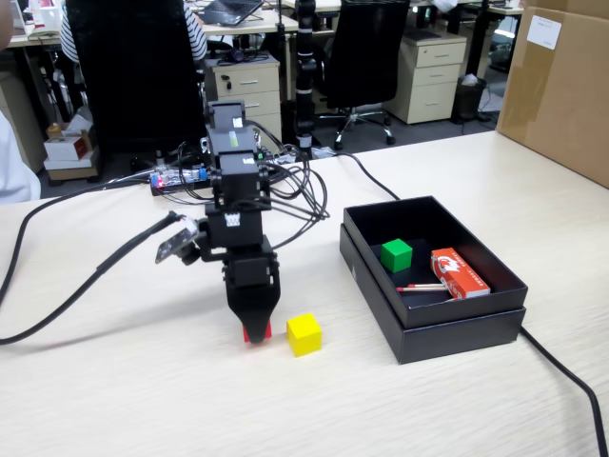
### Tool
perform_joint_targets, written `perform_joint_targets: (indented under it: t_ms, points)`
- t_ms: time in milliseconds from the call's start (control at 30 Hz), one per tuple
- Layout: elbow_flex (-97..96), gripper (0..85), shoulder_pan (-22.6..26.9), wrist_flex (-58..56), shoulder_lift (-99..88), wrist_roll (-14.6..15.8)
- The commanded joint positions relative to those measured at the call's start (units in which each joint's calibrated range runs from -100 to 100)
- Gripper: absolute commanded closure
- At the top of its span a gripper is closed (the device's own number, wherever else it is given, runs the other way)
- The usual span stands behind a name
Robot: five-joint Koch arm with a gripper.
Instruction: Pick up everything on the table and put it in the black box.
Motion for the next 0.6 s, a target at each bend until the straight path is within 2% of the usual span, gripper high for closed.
perform_joint_targets:
  t_ms: [0, 133, 300, 433, 567]
  points:
    - [-0.56, 84.6, 1.17, -0.22, -14.99, 0.44]
    - [-7.63, 84.6, 4.10, -0.22, -26.93, 1.61]
    - [-15.97, 84.6, 11.23, -0.22, -40.81, 4.25]
    - [-13.88, 84.6, 15.92, -0.22, -40.70, 5.86]
    - [-7.81, 84.5, 18.51, -0.05, -32.66, 6.54]
